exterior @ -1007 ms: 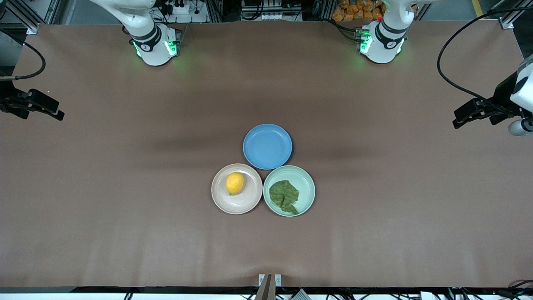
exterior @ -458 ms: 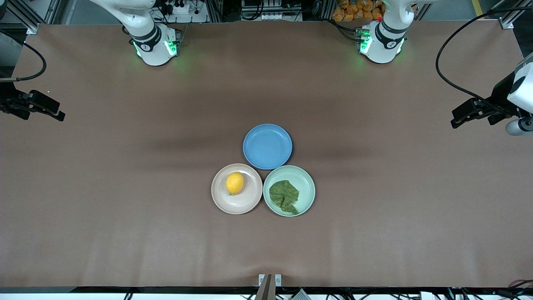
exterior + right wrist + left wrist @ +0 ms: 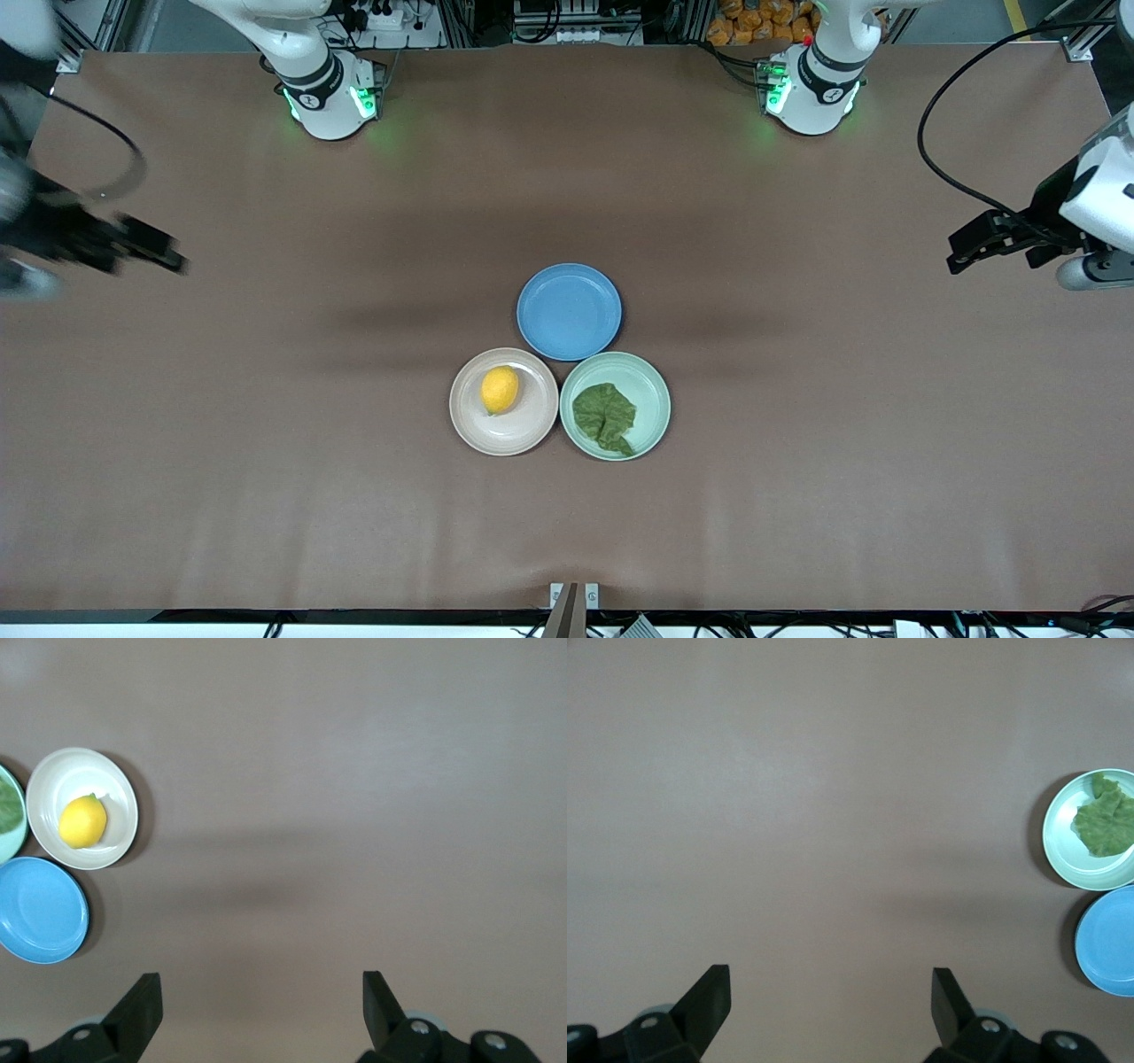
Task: Pick lemon and lettuce from plates
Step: 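Move the right gripper toward the lemon while the left gripper approaches the lettuce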
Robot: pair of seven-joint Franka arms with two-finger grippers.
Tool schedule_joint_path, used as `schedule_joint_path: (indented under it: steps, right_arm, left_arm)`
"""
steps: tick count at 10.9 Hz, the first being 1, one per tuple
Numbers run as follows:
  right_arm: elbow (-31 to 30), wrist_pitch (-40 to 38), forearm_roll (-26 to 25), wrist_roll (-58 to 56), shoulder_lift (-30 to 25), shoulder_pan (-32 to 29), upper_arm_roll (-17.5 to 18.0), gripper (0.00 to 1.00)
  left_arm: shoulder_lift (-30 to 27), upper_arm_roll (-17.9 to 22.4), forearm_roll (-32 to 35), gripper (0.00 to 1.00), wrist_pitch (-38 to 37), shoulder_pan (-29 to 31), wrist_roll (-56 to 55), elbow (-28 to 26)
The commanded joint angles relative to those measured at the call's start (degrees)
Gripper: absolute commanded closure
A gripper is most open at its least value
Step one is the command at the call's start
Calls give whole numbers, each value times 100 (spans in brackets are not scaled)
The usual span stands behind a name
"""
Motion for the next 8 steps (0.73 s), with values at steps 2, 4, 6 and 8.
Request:
schedule_joint_path:
  steps: [2,4,6,8]
  right_arm:
    - [-100,301,84,34,490,149,32,0]
    - [-117,300,75,34,499,166,32,0]
    - [-126,309,84,43,508,262,32,0]
    - [-126,414,84,52,630,377,32,0]
  left_arm:
    - [126,-193,18,0,-110,-66,-16,105]
    - [231,-211,-113,0,-102,-136,-86,114]
    - [345,-211,-333,0,-102,-145,-95,114]
    - [486,-211,-395,0,-84,-258,-16,123]
